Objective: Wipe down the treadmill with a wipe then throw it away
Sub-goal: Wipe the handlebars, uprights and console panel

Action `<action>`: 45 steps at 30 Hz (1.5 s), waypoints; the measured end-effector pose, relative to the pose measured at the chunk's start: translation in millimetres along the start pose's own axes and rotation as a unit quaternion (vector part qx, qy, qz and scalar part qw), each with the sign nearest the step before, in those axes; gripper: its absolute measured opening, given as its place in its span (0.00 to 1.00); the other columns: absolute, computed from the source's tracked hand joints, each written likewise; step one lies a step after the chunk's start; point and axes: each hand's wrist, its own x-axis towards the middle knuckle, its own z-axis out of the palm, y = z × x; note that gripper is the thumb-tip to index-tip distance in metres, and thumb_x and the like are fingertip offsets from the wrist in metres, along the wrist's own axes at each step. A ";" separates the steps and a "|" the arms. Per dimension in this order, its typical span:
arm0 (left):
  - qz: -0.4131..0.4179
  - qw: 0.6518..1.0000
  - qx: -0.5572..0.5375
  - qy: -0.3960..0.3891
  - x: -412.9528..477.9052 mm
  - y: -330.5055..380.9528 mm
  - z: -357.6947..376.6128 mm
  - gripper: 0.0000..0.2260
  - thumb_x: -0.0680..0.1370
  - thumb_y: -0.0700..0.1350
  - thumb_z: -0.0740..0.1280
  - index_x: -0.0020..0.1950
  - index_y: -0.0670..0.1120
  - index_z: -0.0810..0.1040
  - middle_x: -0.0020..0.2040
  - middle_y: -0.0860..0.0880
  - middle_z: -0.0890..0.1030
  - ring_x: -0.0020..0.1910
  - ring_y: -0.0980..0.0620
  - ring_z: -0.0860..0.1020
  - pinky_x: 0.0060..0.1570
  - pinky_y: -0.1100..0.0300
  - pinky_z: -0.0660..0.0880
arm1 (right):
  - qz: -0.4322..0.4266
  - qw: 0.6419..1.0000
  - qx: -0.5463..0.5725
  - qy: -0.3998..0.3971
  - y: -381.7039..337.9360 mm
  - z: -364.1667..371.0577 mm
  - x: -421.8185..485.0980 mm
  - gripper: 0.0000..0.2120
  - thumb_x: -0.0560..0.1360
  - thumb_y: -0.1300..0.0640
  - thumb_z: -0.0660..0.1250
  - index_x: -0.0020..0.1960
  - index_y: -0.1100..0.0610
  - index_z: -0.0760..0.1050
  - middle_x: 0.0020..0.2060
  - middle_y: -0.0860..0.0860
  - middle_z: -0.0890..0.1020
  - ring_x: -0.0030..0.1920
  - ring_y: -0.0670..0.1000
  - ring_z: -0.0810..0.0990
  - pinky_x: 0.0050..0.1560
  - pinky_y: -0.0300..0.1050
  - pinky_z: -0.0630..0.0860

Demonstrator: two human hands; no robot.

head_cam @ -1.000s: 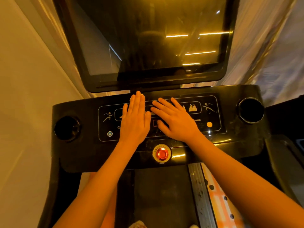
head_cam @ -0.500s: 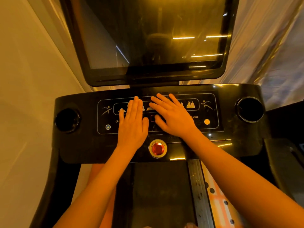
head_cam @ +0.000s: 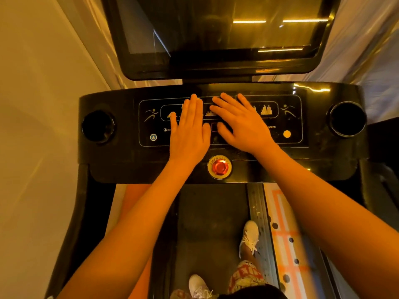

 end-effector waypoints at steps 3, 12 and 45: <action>-0.003 1.000 -0.017 -0.004 19.0 -1.0 -2.8 0.28 0.85 0.52 0.48 0.84 0.45 0.47 0.85 0.45 0.47 0.83 0.46 0.47 0.79 0.42 0.48 | 0.001 1.000 -0.003 -0.001 -0.9 0.0 -0.1 0.24 0.83 0.49 0.58 0.77 0.55 0.70 0.78 0.54 0.68 0.80 0.56 0.61 0.80 0.61 0.52; -0.006 1.000 -0.016 -0.003 -43.7 -4.3 7.1 0.29 0.85 0.52 0.46 0.84 0.45 0.47 0.84 0.45 0.48 0.83 0.47 0.47 0.78 0.43 0.48 | 0.004 1.000 -0.007 0.001 -2.7 1.7 -0.9 0.24 0.83 0.50 0.57 0.77 0.54 0.69 0.78 0.54 0.68 0.80 0.55 0.60 0.81 0.61 0.52; -0.022 0.998 -0.053 -0.027 -74.0 16.0 17.5 0.28 0.84 0.55 0.41 0.84 0.48 0.43 0.84 0.47 0.45 0.83 0.49 0.43 0.79 0.45 0.43 | 0.000 1.000 0.006 -0.013 0.5 -0.4 0.1 0.23 0.84 0.51 0.59 0.77 0.54 0.69 0.78 0.54 0.68 0.80 0.55 0.60 0.81 0.61 0.52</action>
